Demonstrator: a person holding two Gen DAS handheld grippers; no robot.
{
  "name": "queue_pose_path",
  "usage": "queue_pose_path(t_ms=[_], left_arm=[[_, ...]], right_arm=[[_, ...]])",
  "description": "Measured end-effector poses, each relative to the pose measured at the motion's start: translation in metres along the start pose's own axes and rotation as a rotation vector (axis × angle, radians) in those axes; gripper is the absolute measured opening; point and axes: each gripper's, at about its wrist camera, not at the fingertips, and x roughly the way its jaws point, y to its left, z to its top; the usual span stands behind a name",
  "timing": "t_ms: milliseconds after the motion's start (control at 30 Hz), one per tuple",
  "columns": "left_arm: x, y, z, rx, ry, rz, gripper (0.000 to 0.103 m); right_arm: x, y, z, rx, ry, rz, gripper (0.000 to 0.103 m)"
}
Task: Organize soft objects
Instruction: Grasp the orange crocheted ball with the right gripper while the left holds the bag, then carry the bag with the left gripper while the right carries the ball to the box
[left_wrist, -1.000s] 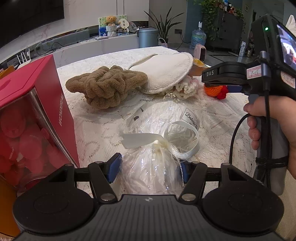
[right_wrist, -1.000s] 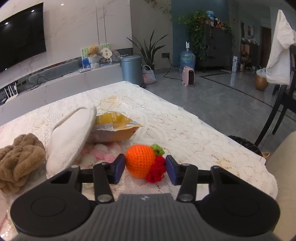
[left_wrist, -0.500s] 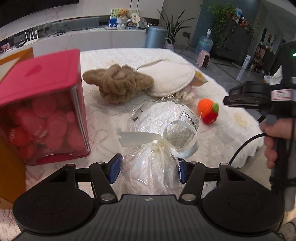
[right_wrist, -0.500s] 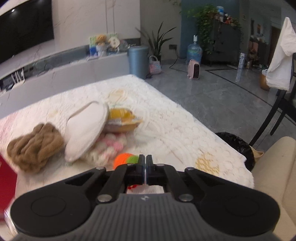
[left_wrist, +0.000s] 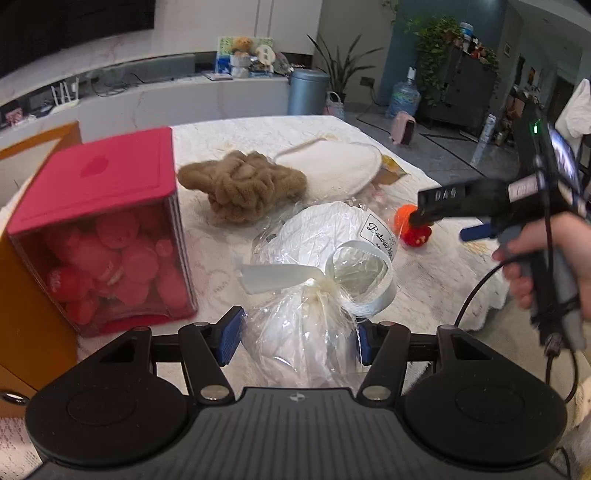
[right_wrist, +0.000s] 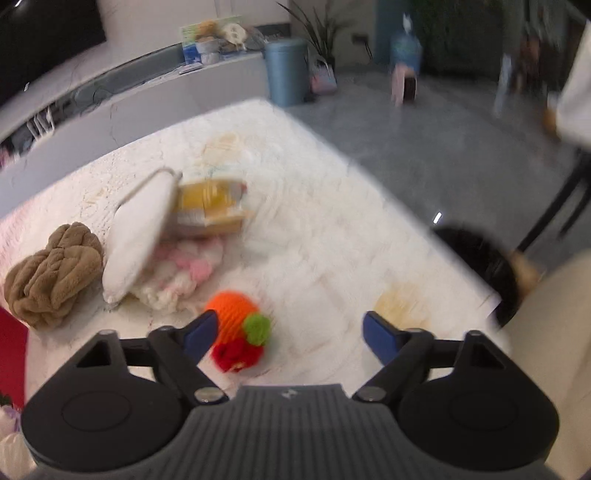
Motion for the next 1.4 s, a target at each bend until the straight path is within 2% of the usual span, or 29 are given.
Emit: queue_pose_path(t_ms=[100, 233, 300, 367, 533, 600, 800, 1067, 1233, 1400], left_arm=[[0.003, 0.001, 0.005, -0.021, -0.004, 0.001, 0.068], [0.008, -0.005, 0.004, 0.017, 0.001, 0.027, 0.067], [0.010, -0.004, 0.002, 0.028, 0.000, 0.005, 0.068], [0.013, 0.000, -0.001, 0.020, 0.006, -0.027, 0.068], [0.018, 0.006, -0.003, -0.008, 0.025, -0.022, 0.068], [0.016, 0.006, -0.002, -0.006, 0.018, -0.019, 0.068], [0.001, 0.005, 0.004, 0.001, -0.018, -0.023, 0.067], [-0.027, 0.010, 0.019, -0.029, -0.070, -0.005, 0.067], [-0.062, 0.026, 0.029, -0.050, -0.128, 0.023, 0.067], [-0.109, 0.056, 0.042, -0.097, -0.213, 0.071, 0.067]], right_arm=[[0.006, 0.010, -0.001, -0.065, -0.021, 0.021, 0.080], [0.008, 0.027, 0.000, -0.211, -0.081, 0.000, 0.079], [0.012, 0.030, -0.001, -0.267, -0.098, 0.039, 0.067], [0.015, 0.033, -0.002, -0.307, -0.106, 0.057, 0.040], [0.008, 0.032, 0.002, -0.316, -0.074, 0.060, 0.039], [0.004, 0.032, 0.005, -0.295, -0.088, 0.062, 0.039], [-0.033, 0.033, 0.018, -0.223, -0.183, 0.154, 0.038], [-0.088, 0.060, 0.009, -0.309, -0.323, 0.227, 0.038], [-0.145, 0.096, 0.000, -0.414, -0.458, 0.261, 0.038], [-0.207, 0.135, -0.004, -0.375, -0.579, 0.353, 0.038]])
